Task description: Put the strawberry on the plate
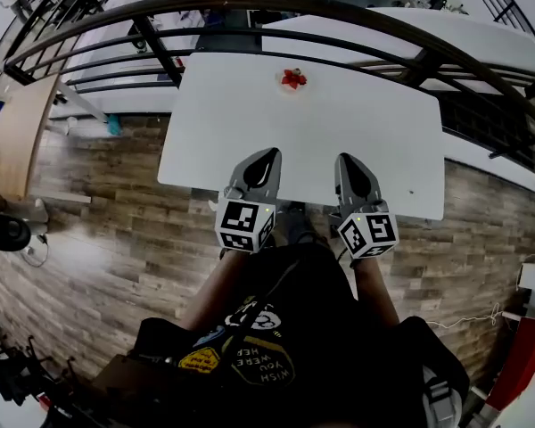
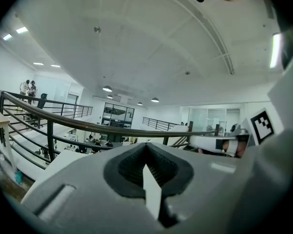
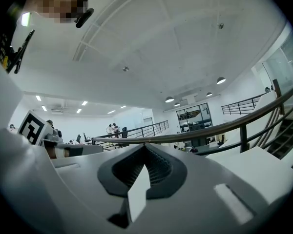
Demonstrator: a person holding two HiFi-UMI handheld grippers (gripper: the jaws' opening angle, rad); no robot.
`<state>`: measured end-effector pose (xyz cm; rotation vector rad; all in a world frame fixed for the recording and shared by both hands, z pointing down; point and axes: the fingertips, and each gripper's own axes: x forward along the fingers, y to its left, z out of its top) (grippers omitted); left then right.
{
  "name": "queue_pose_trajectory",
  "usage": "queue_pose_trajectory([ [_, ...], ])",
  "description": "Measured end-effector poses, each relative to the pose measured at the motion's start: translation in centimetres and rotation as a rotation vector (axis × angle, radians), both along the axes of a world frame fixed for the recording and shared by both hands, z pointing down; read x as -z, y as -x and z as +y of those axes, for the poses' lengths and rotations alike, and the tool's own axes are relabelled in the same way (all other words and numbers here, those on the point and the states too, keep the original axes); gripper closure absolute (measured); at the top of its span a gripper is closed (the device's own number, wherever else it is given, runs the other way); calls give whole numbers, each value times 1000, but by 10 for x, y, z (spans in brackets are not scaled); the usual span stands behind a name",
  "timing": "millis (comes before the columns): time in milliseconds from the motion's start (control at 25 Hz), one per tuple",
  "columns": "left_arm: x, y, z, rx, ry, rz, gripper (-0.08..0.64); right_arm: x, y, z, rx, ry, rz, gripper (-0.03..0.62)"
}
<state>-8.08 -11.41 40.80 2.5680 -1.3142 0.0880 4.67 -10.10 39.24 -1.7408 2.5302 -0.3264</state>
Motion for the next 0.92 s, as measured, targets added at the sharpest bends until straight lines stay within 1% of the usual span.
queue_pose_trajectory([
  [120, 1, -3, 16, -32, -14, -9, 560, 0, 4, 16, -2, 5, -20, 589],
  [200, 0, -4, 23, -56, -22, -29, 560, 2, 7, 22, -7, 2, -26, 589],
  [320, -7, -6, 22, -74, -19, -47, 560, 1, 7, 20, -10, -9, 11, 589],
  [440, -4, -5, 29, -83, -32, -59, 560, 2, 8, 26, -17, -9, 20, 589],
  [640, -1, 2, 49, -86, -46, -53, 560, -1, 15, 44, -8, -19, 26, 589],
  [920, 10, 11, 52, -91, -47, -24, 560, 10, 32, 47, 19, -12, 32, 589],
])
